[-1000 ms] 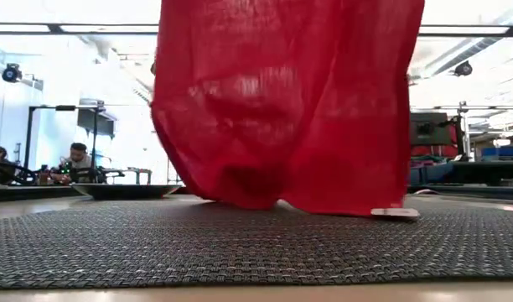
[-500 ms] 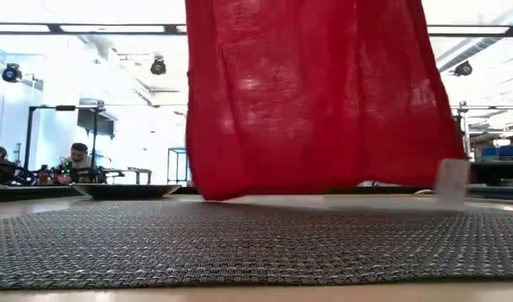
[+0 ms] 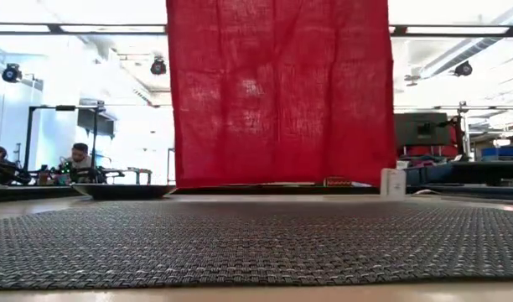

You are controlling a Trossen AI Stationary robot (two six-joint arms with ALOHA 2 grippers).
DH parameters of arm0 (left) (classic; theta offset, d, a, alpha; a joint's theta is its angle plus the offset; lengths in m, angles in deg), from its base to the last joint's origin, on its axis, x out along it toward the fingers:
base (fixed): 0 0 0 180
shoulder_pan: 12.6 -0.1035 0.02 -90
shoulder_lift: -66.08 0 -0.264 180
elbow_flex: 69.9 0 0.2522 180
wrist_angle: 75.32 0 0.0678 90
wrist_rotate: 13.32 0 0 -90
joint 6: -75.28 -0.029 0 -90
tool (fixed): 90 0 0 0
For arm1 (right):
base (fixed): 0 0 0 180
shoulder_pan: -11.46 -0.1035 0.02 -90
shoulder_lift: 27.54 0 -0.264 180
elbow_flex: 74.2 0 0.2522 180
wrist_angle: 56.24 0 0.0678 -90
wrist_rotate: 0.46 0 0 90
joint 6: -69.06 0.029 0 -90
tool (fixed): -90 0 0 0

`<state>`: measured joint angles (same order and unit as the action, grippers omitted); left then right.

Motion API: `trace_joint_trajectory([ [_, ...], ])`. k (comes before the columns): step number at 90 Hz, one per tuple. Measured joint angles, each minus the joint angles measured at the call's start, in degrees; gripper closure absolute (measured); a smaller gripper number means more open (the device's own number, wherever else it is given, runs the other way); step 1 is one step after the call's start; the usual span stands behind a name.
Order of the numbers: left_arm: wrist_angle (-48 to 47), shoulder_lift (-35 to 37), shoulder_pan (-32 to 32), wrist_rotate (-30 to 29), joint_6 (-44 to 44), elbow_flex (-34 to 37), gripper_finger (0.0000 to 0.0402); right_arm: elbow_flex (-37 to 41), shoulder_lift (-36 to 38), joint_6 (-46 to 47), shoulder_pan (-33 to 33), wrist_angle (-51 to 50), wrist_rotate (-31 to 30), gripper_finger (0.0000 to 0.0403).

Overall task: Set table place
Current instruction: Fold the red table napkin

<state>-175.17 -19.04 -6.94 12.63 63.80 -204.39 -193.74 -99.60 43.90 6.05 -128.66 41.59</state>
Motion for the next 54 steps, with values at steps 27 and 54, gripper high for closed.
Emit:
trace_joint_trajectory([
  [27,-3.98,-0.08,15.78,10.22,19.14,5.22,0.0401,6.71,-2.05,22.59,-16.93,-12.75,4.97,0.0403],
  [54,-0.92,-0.55,27.64,24.04,43.49,22.97,0.0401,16.74,-8.51,44.53,-33.0,-12.42,8.12,0.0403],
])
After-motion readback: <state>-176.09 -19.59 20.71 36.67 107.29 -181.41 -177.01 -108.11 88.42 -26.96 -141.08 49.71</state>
